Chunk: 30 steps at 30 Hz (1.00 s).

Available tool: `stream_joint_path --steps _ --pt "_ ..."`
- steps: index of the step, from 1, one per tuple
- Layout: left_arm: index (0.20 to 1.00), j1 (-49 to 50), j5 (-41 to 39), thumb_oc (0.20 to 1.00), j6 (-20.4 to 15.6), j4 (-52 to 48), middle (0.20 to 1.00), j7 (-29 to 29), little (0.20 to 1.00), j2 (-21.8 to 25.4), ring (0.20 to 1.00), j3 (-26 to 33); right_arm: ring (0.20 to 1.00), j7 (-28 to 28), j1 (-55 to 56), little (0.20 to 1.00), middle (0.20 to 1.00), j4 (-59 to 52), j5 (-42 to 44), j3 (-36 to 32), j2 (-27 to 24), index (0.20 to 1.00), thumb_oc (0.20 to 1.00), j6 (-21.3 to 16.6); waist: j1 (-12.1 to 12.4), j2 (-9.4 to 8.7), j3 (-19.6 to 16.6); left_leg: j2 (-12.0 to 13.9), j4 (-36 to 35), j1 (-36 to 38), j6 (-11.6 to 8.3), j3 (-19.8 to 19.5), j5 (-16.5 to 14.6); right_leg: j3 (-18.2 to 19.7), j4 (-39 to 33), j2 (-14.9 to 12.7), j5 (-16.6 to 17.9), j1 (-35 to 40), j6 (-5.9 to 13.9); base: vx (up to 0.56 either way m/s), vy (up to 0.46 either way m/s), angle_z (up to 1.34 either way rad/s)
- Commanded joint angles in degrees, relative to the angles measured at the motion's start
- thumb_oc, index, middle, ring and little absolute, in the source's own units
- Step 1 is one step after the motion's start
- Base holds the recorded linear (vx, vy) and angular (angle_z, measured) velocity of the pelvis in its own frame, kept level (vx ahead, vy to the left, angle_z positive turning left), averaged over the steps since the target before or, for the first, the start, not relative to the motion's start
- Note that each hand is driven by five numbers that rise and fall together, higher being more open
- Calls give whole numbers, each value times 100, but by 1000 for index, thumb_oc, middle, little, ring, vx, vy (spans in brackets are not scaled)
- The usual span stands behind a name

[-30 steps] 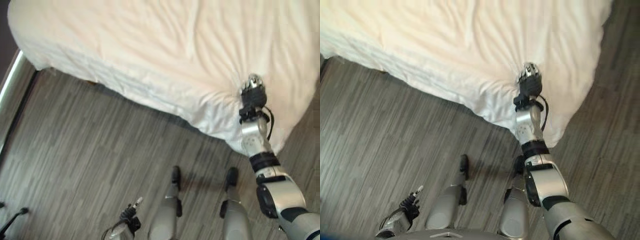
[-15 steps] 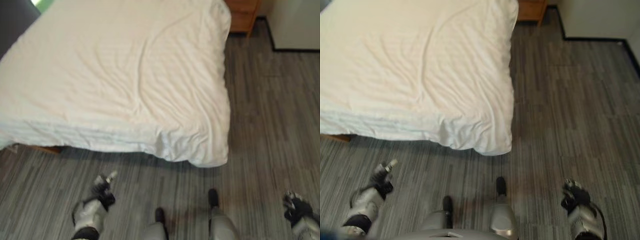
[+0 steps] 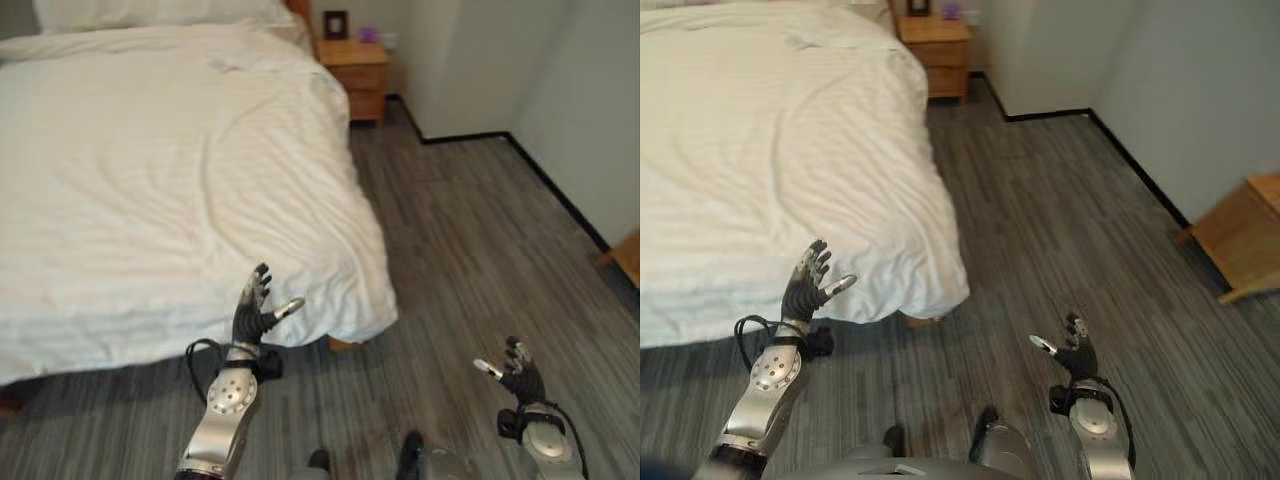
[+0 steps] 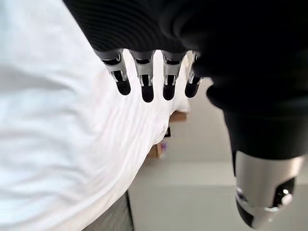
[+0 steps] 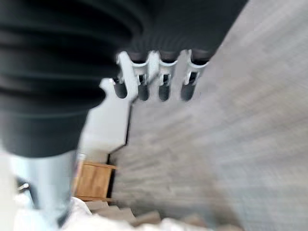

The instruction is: Making the bed.

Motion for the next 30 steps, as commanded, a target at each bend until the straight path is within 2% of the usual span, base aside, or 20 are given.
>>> stream_joint_path --steps 1,4,6,7,9,10,11,12,13,15,16,17,19,21,23,24,25,27,28,30 --pt "1000 -316 120 1000 -181 -16 1000 -85 1000 60 1000 -96 1000 -124 -374 1000 1000 -309 -25 -263 -293 1000 1000 -391 -84 -125 80 -226 -481 267 -101 -208 303 601 -1192 392 235 318 -175 127 -201 -102" --pt "1000 -299 -5 1000 -149 53 1000 -173 1000 23 1000 -158 1000 -48 -427 1000 1000 -558 -84 -251 -427 1000 1000 -392 -124 -160 113 -125 136 164 -136 -100 212 800 -1500 492 336 428 -238 95 -187 -78" --pt "1000 -309 -207 1000 -89 235 1000 -293 1000 -124 1000 -366 1000 70 -361 1000 1000 -964 10 -266 -570 1000 1000 -481 -104 -230 388 154 2167 -450 -220 -229 778 1074 -1769 654 288 799 -492 112 -278 -46" --pt "1000 -315 -207 1000 -91 238 1000 -293 1000 -126 1000 -370 1000 73 -358 1000 1000 -970 11 -273 -569 1000 1000 -478 -108 -207 389 182 2243 -494 -233 -253 745 1065 -1766 681 286 793 -502 27 -159 -66" --pt "1000 -355 -209 1000 -87 280 1000 -293 1000 -144 1000 -432 1000 76 -332 1000 1000 -1011 1 -252 -631 1000 1000 -490 -80 -218 470 182 2655 -777 -212 -354 926 1139 -1792 703 250 849 -568 36 -104 -95" --pt "1000 -453 -107 1000 -61 259 1000 -211 1000 -168 1000 -584 1000 138 -256 1000 1000 -1012 -16 -167 -747 1000 1000 -462 8 -315 659 -99 3469 -1503 -173 -742 879 1443 -1794 629 154 907 -627 61 -128 -54" --pt "1000 -457 -106 1000 -61 260 1000 -210 1000 -168 1000 -584 1000 138 -259 1000 1000 -1012 -16 -169 -746 1000 1000 -462 5 -324 641 -110 3458 -1532 -164 -738 905 1441 -1794 618 168 876 -625 206 -109 -33" --pt "1000 -452 -59 1000 -88 192 1000 -117 1000 -166 1000 -650 1000 119 -247 1000 1000 -847 -107 -19 -750 1000 1000 -410 94 -298 655 -523 3241 -1843 -163 -879 582 1692 -1794 611 106 948 -557 242 31 -53" --pt "1000 -461 -16 1000 -88 191 1000 -116 1000 -148 1000 -691 1000 58 -266 1000 1000 -784 -359 56 -794 1000 1000 -367 130 -262 636 -644 2734 -1934 -123 -831 499 1781 -1794 642 68 973 -521 244 29 -65" --pt "1000 -493 -38 1000 -104 195 1000 -103 1000 -137 1000 -704 1000 1 -288 1000 1000 -724 -619 114 -851 1000 1000 -337 165 -260 619 -683 2416 -2023 -113 -830 549 1836 -1794 642 50 990 -506 179 18 -69" --pt "1000 -529 -87 1000 -103 208 1000 -106 1000 -130 1000 -730 1000 -48 -326 1000 1000 -667 -776 169 -882 1000 1000 -293 178 -221 577 -669 1696 -1888 -83 -784 626 1846 -1794 666 1 992 -483 372 77 -47" --pt "1000 -562 -123 1000 -82 211 1000 -97 1000 -140 1000 -792 1000 -68 -288 1000 1000 -524 -896 292 -877 1000 1000 -228 198 -72 540 -662 829 -1947 -116 -746 944 1863 -1794 822 -87 1037 -467 404 81 -29" --pt "1000 -580 -115 1000 -61 248 1000 -54 1000 -222 1000 -893 1000 -24 -288 1000 1000 -256 -1102 567 -864 1000 1000 -116 278 -18 402 -909 -531 -1817 -182 -916 1440 1843 -1794 871 -287 1247 -393 579 78 -1" --pt "1000 -531 -120 1000 -62 246 1000 -51 1000 -243 1000 -903 1000 -25 -302 1000 1000 -233 -1188 620 -851 1000 1000 -84 280 -24 341 -959 -556 -1839 -207 -907 1534 1851 -1794 852 -359 1348 -361 401 66 -13" --pt "1000 -382 -174 1000 -58 273 1000 -20 1000 -226 1000 -963 1000 19 -235 1000 1000 -221 -1425 763 -747 1000 1000 -14 345 -150 163 -1074 -603 -1633 4 -932 1543 1796 -1794 710 -469 1694 -303 556 133 -25" --pt "1000 -379 -174 1000 -61 276 1000 -18 1000 -219 1000 -967 1000 17 -229 1000 1000 -222 -1429 765 -739 1000 1000 -14 334 -166 165 -1092 -603 -1624 8 -940 1542 1780 -1794 698 -479 1708 -298 585 155 -17" --pt "1000 -395 -191 1000 -47 276 1000 12 1000 -139 1000 -967 1000 22 -283 1000 1000 -189 -1615 864 -739 1000 1000 -17 389 -322 151 -1159 -603 -1428 160 -1071 1430 1776 -984 608 -401 1517 -157 379 98 -17" --pt "1000 -406 -224 1000 -4 272 1000 60 1000 -6 1000 -992 1000 13 -319 1000 1000 -207 -1725 928 -700 1000 1000 21 360 -470 262 -1186 -560 -1116 332 -1109 1191 1913 753 544 391 789 243 389 158 -30" --pt "1000 -433 -210 1000 54 253 1000 98 1000 18 1000 -996 1000 25 -312 1000 1000 -271 -1720 921 -664 1000 1000 48 292 -404 331 -1143 -553 -911 436 -1166 1066 1966 1596 492 855 454 356 334 228 -27" --pt "1000 -452 -235 1000 68 208 1000 183 1000 85 1000 -994 1000 13 -279 1000 1000 -396 -1660 921 -631 1000 1000 29 100 -157 538 -995 -571 -510 562 -1318 911 2027 2624 494 1365 -173 281 450 254 12"
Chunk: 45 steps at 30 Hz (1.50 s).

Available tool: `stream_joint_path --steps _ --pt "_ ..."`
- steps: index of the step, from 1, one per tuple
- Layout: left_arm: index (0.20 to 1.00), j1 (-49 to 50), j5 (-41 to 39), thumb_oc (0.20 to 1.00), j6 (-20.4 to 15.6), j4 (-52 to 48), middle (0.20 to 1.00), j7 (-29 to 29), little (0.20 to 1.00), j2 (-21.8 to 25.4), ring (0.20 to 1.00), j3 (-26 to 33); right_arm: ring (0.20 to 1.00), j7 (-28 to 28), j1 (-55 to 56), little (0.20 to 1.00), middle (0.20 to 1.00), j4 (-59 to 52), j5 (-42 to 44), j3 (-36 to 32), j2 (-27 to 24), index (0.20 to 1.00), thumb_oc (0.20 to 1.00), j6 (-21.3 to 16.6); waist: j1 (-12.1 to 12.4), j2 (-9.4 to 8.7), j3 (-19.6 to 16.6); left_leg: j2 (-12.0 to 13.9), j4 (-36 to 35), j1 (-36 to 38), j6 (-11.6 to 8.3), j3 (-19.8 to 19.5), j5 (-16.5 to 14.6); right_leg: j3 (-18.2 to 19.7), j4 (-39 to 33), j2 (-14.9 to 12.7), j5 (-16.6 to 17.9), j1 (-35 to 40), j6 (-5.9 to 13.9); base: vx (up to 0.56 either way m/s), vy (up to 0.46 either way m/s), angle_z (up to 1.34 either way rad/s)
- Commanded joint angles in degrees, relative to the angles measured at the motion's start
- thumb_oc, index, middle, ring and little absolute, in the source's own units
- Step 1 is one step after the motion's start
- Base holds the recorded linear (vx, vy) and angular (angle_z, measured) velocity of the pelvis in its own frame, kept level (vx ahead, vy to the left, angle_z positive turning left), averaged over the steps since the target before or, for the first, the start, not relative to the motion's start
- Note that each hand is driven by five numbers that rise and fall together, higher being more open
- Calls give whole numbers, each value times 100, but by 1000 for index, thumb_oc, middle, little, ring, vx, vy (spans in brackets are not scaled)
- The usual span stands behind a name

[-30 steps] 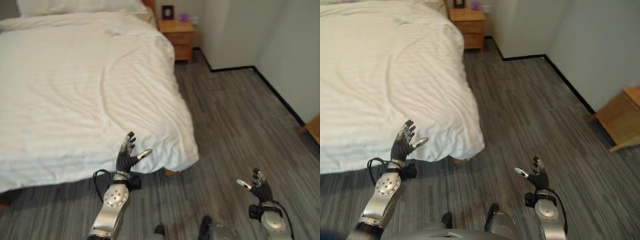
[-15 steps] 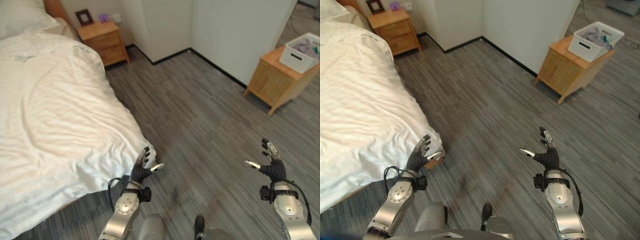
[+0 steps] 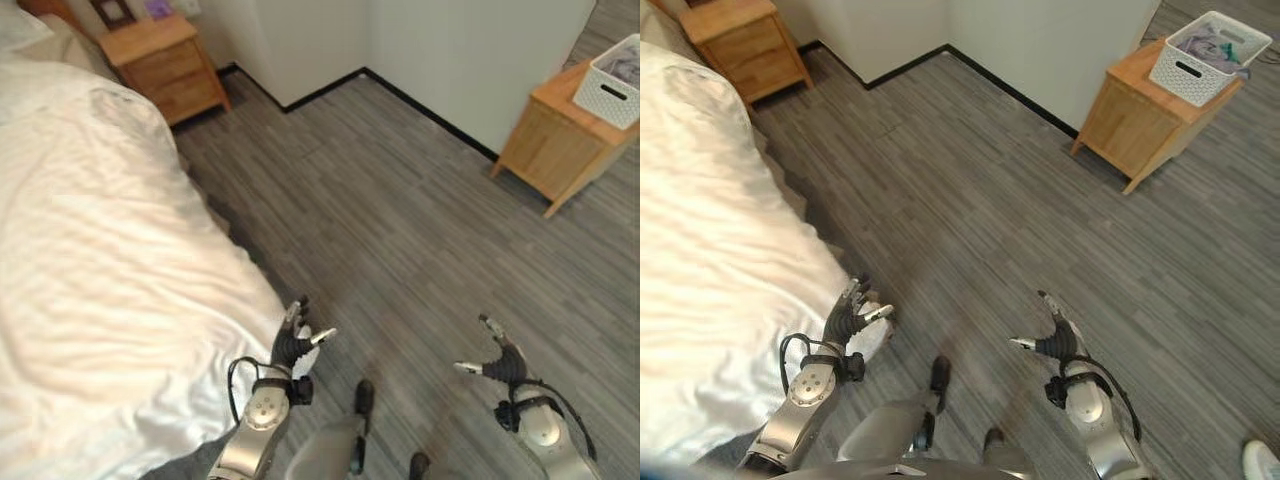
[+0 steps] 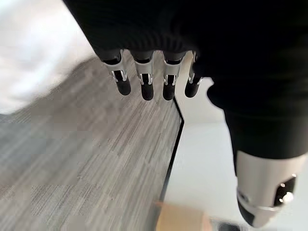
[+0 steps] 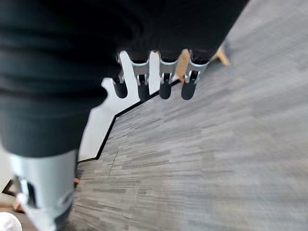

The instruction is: Making the bed.

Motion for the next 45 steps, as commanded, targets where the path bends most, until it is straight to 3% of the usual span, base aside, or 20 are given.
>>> stream_joint_path --steps 1,6,7,8,9,14,17,18,22,25,26,27,29,32,35,36,37,38,41,45 --pt "1000 -129 -100 1000 -151 -438 1000 229 1000 255 1000 127 1000 -133 -285 1000 1000 -310 -100 -257 -19 1000 1000 -146 -84 78 222 243 -348 683 96 -548 -302 -179 46 49 1694 321 -167 455 185 52" --pt "1000 -221 -207 1000 -163 -494 1000 262 1000 308 1000 212 1000 -124 -272 1000 1000 -400 301 -376 177 1000 1000 -146 -307 162 331 327 -382 1210 19 -946 -637 -328 -1034 179 1125 -265 -418 427 -10 77" --pt "1000 -160 -166 1000 -158 -490 1000 249 1000 331 1000 350 1000 -30 -275 1000 1000 -418 604 -372 211 1000 1000 -251 -384 37 264 265 -382 1506 -71 -1228 -942 -196 -2705 425 1012 -293 -445 573 -98 109" --pt "1000 -154 -166 1000 -156 -494 1000 248 1000 334 1000 355 1000 -29 -275 1000 1000 -417 606 -367 212 1000 1000 -252 -404 50 267 282 -382 1509 -74 -1246 -933 -220 -2811 438 1073 -235 -447 870 -185 101" --pt "1000 -47 -144 1000 -154 -466 1000 235 1000 341 1000 525 1000 26 -242 1000 1000 -425 644 -344 185 1000 1000 -255 -472 -23 202 339 -382 1833 -138 -1576 -1189 166 -4104 597 1274 -179 -422 442 -98 69" --pt "1000 194 -27 1000 -220 -486 1000 232 1000 366 1000 855 1000 62 -218 1000 1000 -440 314 -398 -20 1000 1000 -177 -402 -62 -21 442 570 2082 -327 -1983 -1360 165 -4311 550 1673 3 -485 576 -151 115" --pt "1000 318 -72 1000 -248 -552 1000 220 1000 269 1000 878 1000 63 -157 1000 1000 -431 293 -414 -108 1000 1000 -189 -369 63 -21 395 1911 1601 -746 -1739 -710 37 -4433 539 1575 435 -620 314 -63 90" --pt "1000 285 -218 1000 -211 -592 1000 268 1000 252 1000 942 1000 -66 -294 1000 1000 -398 332 -462 -192 1000 1000 -207 -339 32 121 426 3052 971 -1007 -1372 -30 -93 -4441 442 1541 640 -756 106 -149 59" --pt "1000 247 -394 1000 -237 -652 1000 206 1000 274 1000 1120 1000 -155 -526 1000 1000 -403 357 -507 -343 1000 1000 -102 0 -133 383 465 4195 -369 -658 -432 -474 -237 -4652 328 1187 1224 -952 245 -208 26" --pt "1000 252 -470 1000 -200 -608 1000 230 1000 214 1000 1192 1000 -158 -592 1000 1000 -386 408 -563 -304 1000 1000 -44 32 -122 329 656 3439 -595 -656 -94 -634 -387 -4652 227 977 1407 -933 374 -31 13" --pt "1000 319 -515 1000 -164 -533 1000 168 1000 143 1000 1214 1000 -143 -616 1000 1000 -395 436 -603 -240 1000 1000 -23 106 -110 234 553 2275 -613 -573 141 -803 -503 -4652 227 764 1616 -897 672 89 12" --pt "1000 372 -394 1000 -112 -520 1000 116 1000 89 1000 1224 1000 -121 -638 1000 1000 -323 410 -578 -182 1000 1000 -9 160 39 50 479 914 -505 -500 243 -474 -534 -4652 418 585 1787 -837 689 86 13" --pt "1000 429 -308 1000 -70 -465 1000 83 1000 -6 1000 1166 1000 -100 -594 1000 1000 -246 290 -568 -169 1000 1000 17 216 95 -52 398 -151 -375 -533 316 74 -543 -4652 521 370 2068 -828 544 91 36" --pt "1000 445 -243 1000 -46 -422 1000 64 1000 -43 1000 1136 1000 -89 -584 1000 1000 -235 217 -568 -154 1000 1000 41 238 58 -97 328 -335 -389 -550 320 175 -569 -4652 509 268 2195 -796 415 65 13" --pt "1000 478 -219 1000 -16 -481 1000 17 1000 -12 1000 1048 1000 -2 -579 1000 1000 -150 21 -518 -17 1000 1000 95 344 -257 -332 162 -354 -207 -350 61 165 -517 -4002 245 122 2394 -569 636 175 -12" --pt "1000 413 -117 1000 18 -531 1000 -34 1000 78 1000 935 1000 15 -561 1000 1000 -163 -49 -542 22 1000 1000 74 290 -359 -299 80 -378 79 -223 -3 -34 -451 -2468 149 649 1856 -327 446 186 -23" --pt "1000 409 -118 1000 19 -531 1000 -34 1000 78 1000 934 1000 16 -563 1000 1000 -165 -50 -545 22 1000 1000 75 304 -345 -314 98 -382 53 -222 7 -16 -435 -2446 163 660 1812 -326 469 274 -36" --pt "1000 255 -70 1000 54 -505 1000 -11 1000 167 1000 847 1000 -58 -570 1000 1000 -196 -151 -599 25 1000 1000 118 189 -262 -192 155 -382 443 -97 -8 -218 -511 -1041 -27 1535 1172 -95 341 226 -36" --pt "1000 133 -86 1000 33 -576 1000 38 1000 292 1000 742 1000 -233 -616 1000 1000 -221 -74 -758 59 1000 1000 120 -95 26 -72 356 -382 894 -6 -89 -471 -752 -35 -212 1679 542 -249 462 203 24" --pt "1000 -78 -230 1000 57 -600 1000 73 1000 348 1000 686 1000 -350 -677 1000 1000 -181 65 -878 96 1000 1000 140 -296 78 47 407 -382 1189 -55 -207 -629 -836 -559 -121 1272 40 -421 268 26 46"
